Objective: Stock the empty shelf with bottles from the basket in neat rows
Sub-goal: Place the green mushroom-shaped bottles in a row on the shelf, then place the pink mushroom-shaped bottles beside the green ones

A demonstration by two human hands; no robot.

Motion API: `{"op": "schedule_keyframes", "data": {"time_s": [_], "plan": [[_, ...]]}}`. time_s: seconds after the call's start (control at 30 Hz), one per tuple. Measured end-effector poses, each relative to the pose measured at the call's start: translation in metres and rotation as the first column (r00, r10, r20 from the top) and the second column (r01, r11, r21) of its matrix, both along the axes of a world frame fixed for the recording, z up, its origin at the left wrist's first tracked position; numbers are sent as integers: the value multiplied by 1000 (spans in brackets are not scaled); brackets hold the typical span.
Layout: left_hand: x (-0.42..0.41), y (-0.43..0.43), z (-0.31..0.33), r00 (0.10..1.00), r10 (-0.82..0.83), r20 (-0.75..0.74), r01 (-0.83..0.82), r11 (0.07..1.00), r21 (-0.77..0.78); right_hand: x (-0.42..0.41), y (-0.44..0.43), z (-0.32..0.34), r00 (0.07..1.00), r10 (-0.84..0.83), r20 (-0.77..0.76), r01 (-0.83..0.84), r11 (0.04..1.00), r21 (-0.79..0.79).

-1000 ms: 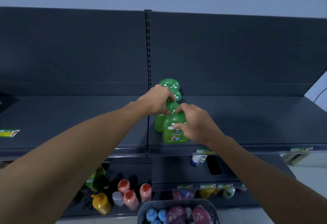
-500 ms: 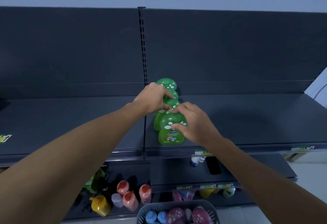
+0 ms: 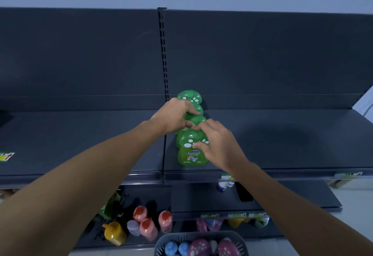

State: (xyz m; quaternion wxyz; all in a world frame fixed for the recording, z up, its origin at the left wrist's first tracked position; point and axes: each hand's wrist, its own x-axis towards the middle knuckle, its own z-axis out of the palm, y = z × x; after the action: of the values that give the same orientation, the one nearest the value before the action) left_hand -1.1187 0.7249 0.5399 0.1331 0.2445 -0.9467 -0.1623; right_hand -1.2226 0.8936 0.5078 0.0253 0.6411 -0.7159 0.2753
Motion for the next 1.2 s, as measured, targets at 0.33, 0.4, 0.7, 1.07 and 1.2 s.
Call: {"op": "schedule_keyframes", "data": {"time_s": [0.33, 0.4, 0.7, 1.07, 1.2], "plan": [[10, 5, 3, 1000, -6, -3, 6, 999, 50, 1, 0, 0, 1000, -16, -6, 16, 998, 56], [14, 10, 7, 999, 23, -37, -21, 999, 40, 1, 1, 2, 1000, -20, -3, 21, 997, 77], [51, 50, 14, 954, 287, -87, -284, 958, 43, 5, 25, 15, 995, -60, -84, 64, 997, 45], [107, 143, -41, 914, 299, 275, -325, 944, 54, 20, 108, -37, 997, -21, -71, 34, 983, 181], [110, 178, -106, 892, 248, 379, -319, 938, 138, 26, 142, -96, 1000, -10, 5, 8, 947, 321]]}}
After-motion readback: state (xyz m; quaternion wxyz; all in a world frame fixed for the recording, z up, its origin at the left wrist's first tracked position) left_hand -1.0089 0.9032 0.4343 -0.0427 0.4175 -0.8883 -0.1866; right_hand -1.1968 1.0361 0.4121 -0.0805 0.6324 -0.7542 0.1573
